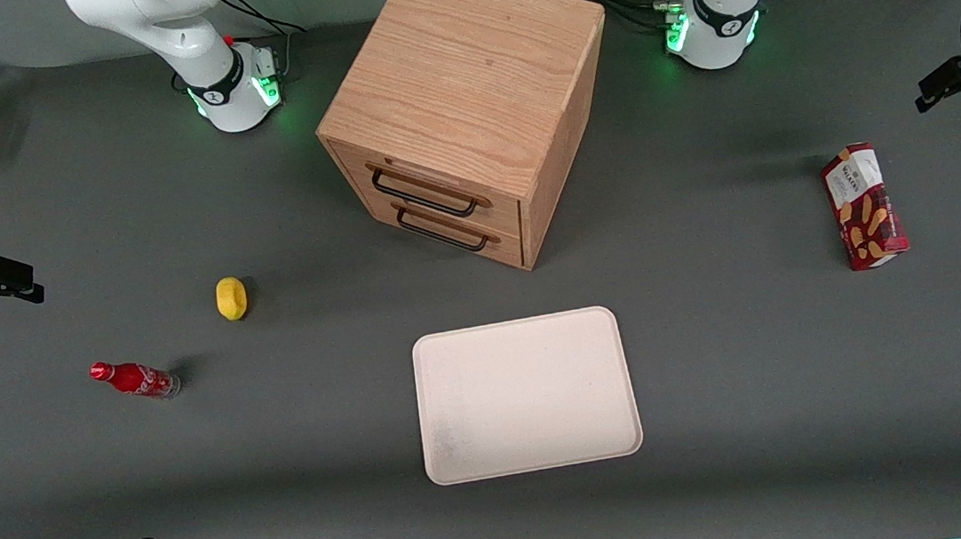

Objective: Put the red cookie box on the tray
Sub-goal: 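Close the left gripper on the cookie box's end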

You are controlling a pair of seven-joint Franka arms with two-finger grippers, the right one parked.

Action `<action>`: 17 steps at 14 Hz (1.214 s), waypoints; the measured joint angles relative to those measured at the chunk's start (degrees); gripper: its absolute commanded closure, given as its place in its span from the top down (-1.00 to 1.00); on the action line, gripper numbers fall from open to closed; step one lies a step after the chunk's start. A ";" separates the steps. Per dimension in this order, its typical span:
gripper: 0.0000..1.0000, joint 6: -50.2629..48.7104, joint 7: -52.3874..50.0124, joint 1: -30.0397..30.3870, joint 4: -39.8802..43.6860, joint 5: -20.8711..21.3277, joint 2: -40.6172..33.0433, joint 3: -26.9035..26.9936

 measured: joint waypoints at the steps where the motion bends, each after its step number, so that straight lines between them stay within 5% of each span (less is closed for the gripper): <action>1: 1.00 2.83 0.46 0.00 -0.80 0.00 2.15 -0.01; 9: 1.00 26.39 3.39 0.37 -7.92 -0.15 17.10 0.04; 17: 1.00 31.13 3.81 0.01 -8.73 -2.73 20.30 -0.67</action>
